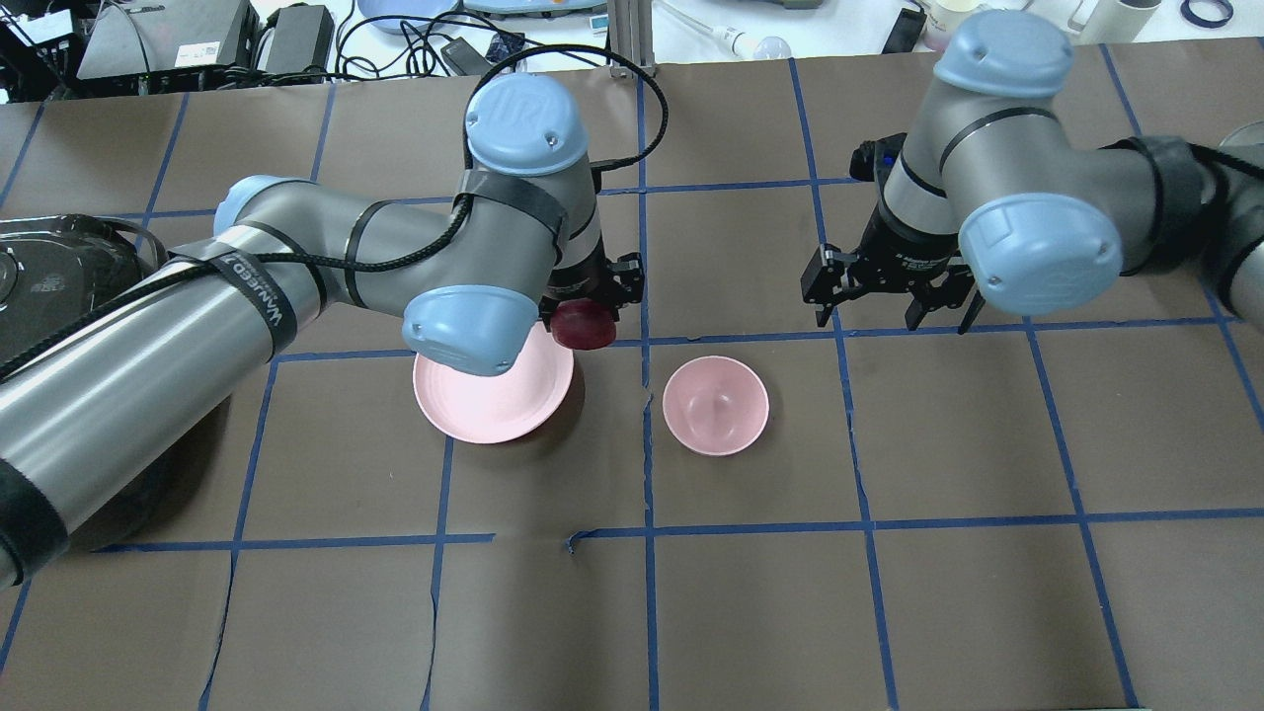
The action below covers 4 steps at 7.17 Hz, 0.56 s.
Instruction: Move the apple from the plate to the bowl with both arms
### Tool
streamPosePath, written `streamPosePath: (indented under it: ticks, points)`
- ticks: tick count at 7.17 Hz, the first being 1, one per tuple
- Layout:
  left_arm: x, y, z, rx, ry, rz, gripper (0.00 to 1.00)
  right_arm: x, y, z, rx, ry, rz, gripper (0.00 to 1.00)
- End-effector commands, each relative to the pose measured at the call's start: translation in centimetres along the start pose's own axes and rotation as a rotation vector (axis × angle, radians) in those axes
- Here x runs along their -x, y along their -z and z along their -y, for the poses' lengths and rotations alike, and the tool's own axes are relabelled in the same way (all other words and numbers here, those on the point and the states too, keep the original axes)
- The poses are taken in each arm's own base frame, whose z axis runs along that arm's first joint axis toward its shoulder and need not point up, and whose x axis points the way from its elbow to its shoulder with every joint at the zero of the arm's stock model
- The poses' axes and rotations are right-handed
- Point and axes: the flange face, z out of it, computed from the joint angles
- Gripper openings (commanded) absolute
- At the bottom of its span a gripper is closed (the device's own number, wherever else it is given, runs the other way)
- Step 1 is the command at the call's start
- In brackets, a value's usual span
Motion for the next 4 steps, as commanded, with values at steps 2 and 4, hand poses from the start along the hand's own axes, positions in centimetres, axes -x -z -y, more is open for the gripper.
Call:
streamPosePath:
  ticks: [2,4]
  points:
    - [-7.4,-1.1,-5.1,0.015,0.02,-0.019,0.25,-0.6,7.9,-4.3,-0.089,0.056,-0.052,1.0]
    - [-8.8,-2.3,-6.3,0.015,0.013,-0.018,0.24,-0.7,7.2,-3.8,-0.036,0.042,-0.058,1.0]
